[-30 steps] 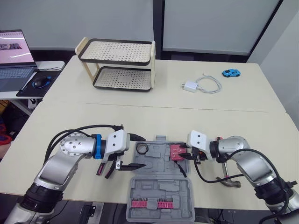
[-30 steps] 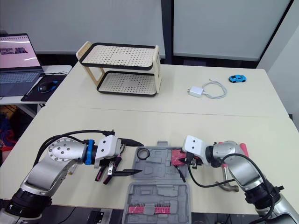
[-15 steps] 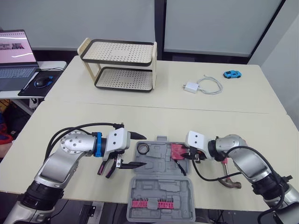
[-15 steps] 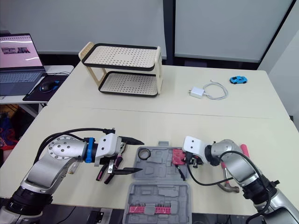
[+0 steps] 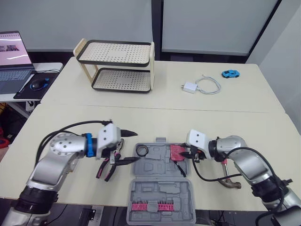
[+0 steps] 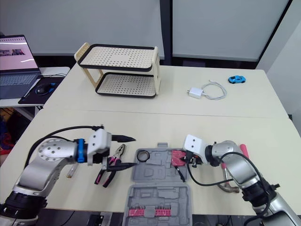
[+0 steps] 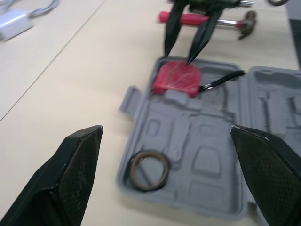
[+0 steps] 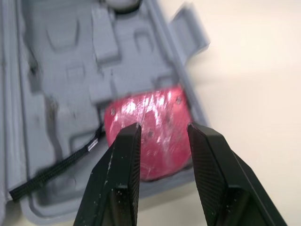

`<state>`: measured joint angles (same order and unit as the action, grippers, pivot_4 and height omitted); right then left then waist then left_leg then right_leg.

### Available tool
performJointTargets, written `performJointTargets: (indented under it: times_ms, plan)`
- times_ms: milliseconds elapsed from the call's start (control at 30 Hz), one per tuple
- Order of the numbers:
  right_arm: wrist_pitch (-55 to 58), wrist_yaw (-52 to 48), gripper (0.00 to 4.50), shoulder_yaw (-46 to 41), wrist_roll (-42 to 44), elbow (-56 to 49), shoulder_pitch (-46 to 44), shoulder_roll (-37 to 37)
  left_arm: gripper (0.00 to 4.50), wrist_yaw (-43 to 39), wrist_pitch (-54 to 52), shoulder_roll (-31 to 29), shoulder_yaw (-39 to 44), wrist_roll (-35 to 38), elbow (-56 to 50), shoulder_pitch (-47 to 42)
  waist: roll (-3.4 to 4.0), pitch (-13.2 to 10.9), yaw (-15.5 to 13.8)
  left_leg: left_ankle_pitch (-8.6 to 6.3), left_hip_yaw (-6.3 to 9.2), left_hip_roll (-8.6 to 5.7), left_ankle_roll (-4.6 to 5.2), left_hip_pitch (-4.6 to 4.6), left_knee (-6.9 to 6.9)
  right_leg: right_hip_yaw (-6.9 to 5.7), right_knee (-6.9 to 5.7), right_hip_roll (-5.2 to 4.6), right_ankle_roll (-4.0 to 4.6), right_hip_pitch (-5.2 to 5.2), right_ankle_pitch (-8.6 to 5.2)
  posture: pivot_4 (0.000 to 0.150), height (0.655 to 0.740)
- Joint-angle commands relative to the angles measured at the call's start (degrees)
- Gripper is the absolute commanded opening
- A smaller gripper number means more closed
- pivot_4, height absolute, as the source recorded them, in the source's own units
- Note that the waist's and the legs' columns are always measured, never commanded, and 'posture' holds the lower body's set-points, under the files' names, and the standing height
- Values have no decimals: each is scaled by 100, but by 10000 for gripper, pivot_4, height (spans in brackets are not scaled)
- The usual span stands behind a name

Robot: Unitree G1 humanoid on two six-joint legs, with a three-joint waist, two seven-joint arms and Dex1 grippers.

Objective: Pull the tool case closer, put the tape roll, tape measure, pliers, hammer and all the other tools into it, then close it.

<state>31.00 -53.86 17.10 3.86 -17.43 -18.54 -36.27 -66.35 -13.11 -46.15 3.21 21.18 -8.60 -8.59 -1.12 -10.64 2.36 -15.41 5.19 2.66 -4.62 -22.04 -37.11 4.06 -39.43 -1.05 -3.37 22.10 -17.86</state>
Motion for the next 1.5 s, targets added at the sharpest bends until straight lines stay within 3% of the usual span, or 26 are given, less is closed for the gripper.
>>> performJointTargets:
  times_ms: [33, 200, 333, 433, 467, 600, 700, 800, 1200, 1500]
  plan:
    - [187, 164, 15844, -958, 399, -1127, 413, -270, 45000, 210, 76, -186, 915, 200, 403, 293, 0, 0, -20, 0, 1, 0, 0, -1, 3, 0, -1, 0, 1, 3, -1, 1500, 7350]
    - [563, 205, 15844, -2237, 830, -2028, 1401, -761, 45000, 230, 234, -423, 1676, 178, 1075, 735, -2, 1, -55, 0, -2, 0, 0, 7, 3, -2, -1, 1, 5, -5, -4, 1500, 7350]
    - [304, -346, 15844, -4495, 799, -2173, 3252, -1132, 45000, -4, 176, -841, 2411, 128, 2036, 1558, -7, 8, -78, 0, -2, -1, 0, 13, 4, -2, -8, 0, 5, -10, -3, 1500, 7350]
    - [-99, -660, 15844, -5418, 843, -2068, 4341, -1055, 45000, -68, 289, -927, 2627, 108, 2401, 1966, -12, 13, -56, -1, -10, 0, 2, 26, 8, 0, -5, 0, 12, -19, -10, 1500, 7350]
    - [-289, -782, 20583, -5656, 841, -1989, 4698, -997, 45000, -78, 330, -934, 2686, 89, 2503, 2085, -17, 15, -52, -1, -12, 1, 2, 33, 8, 1, -6, 0, 11, -26, -12, 1500, 7350]
    - [-862, -951, 28319, -6179, 887, -1656, 5442, -757, 45000, -94, 382, -941, 2817, 81, 2748, 2379, -35, 19, -50, -3, -24, 9, -1, 110, 32, 8, 9, -1, 15, -92, -74, 1500, 7350]
    - [-1178, -1072, 35581, -6399, 880, -1286, 6105, -433, 45000, -82, 432, -884, 2871, 53, 2806, 2657, -43, 25, -48, -3, -30, 10, -2, 110, 33, 13, 14, -2, -15, -92, -53, 1500, 7350]
    - [-1355, -1158, 44698, -6332, 908, -1271, 6582, -258, 45000, -57, 409, -855, 2885, 91, 2744, 2758, -46, 32, -52, -4, -31, 9, -2, 107, 47, 12, 31, -3, 13, -94, -37, 1500, 7350]
    - [-1584, -1055, 44698, -6104, 971, -1204, 6488, -455, 45000, 105, 239, -695, 3013, 232, 2173, 3254, -58, 38, -45, -8, -50, 11, -7, 113, 51, 24, 39, -10, 10, -93, -64, 1500, 7350]
    - [-860, -999, 44698, -4733, 1702, -2360, 4616, -1518, 45000, 1113, -967, 363, 2960, 902, -624, 3909, -56, 35, -49, -8, -58, 8, -9, 115, 47, 44, 41, -8, -24, -95, -45, 1500, 7350]
